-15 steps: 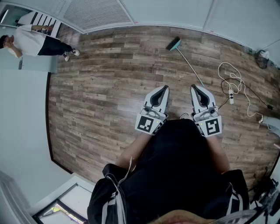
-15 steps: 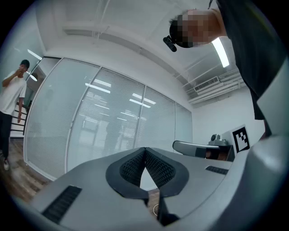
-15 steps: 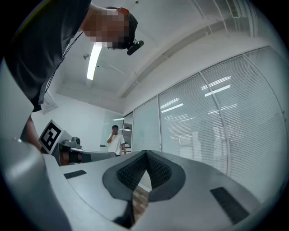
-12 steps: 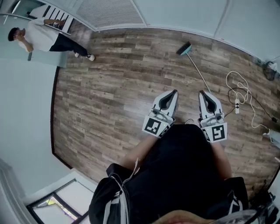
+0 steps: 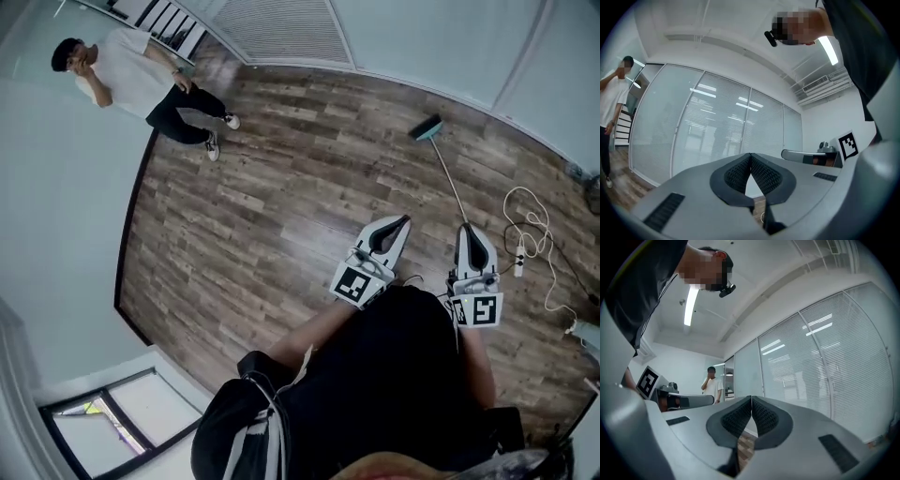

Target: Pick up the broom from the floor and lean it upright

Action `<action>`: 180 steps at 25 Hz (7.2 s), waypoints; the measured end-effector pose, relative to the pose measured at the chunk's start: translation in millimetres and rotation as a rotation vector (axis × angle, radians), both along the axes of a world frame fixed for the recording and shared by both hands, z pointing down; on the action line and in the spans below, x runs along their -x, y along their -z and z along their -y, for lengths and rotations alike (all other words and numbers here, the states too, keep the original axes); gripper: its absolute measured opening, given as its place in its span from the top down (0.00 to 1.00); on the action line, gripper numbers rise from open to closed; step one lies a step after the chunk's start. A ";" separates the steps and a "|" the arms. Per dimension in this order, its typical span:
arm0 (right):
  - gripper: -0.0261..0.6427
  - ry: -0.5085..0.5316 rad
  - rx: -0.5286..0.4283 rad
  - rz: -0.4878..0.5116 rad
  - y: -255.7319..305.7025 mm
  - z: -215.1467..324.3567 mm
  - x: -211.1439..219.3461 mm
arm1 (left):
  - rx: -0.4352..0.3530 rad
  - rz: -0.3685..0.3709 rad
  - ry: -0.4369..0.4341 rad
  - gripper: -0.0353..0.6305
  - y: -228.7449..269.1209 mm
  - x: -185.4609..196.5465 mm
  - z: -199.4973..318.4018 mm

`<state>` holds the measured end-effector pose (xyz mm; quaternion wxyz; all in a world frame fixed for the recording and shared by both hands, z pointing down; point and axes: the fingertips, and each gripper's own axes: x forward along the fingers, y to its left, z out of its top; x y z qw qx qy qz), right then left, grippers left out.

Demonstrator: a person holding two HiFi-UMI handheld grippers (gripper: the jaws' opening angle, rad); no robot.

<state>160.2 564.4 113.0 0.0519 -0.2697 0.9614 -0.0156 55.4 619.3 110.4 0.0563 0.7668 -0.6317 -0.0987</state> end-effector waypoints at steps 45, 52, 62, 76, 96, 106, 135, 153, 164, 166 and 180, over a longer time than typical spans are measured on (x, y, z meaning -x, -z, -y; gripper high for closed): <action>0.93 -0.108 0.136 -0.152 -64.7 299.1 65.7 | 0.051 -0.015 -0.068 0.92 -76.7 142.5 313.4; 0.93 -0.057 0.224 -0.209 -132.1 353.8 89.0 | 0.035 -0.002 -0.021 0.92 -108.1 160.4 369.9; 0.93 -0.056 0.320 -0.389 -356.8 457.7 82.6 | 0.096 -0.017 0.081 0.92 -242.5 171.5 440.5; 0.76 0.110 0.600 -0.823 -780.8 463.4 58.9 | 0.101 0.020 0.023 0.92 -455.7 169.6 524.5; 0.75 0.247 0.749 -1.007 -1078.4 436.6 21.5 | 0.008 0.064 -0.101 0.92 -561.5 154.8 590.6; 0.83 0.166 0.820 -0.990 -1105.9 439.8 11.5 | 0.040 0.064 -0.049 0.92 -565.0 170.5 581.1; 0.84 0.146 0.986 -1.229 -717.7 401.6 8.1 | 0.413 0.044 -0.169 0.92 -432.7 135.0 475.2; 0.84 0.312 0.788 -1.287 -409.9 362.7 16.7 | 0.476 0.238 -0.668 0.68 -358.1 0.6 431.9; 0.84 0.401 0.677 -1.396 -342.5 320.6 17.1 | 0.343 0.610 -1.108 0.63 -358.2 -64.0 391.9; 0.84 0.423 0.674 -1.417 -340.2 309.4 13.7 | 0.341 0.595 -1.145 0.62 -357.7 -66.7 381.0; 0.84 0.528 0.636 -1.514 -341.0 292.5 16.9 | 0.304 0.725 -1.315 0.80 -376.0 -87.8 342.4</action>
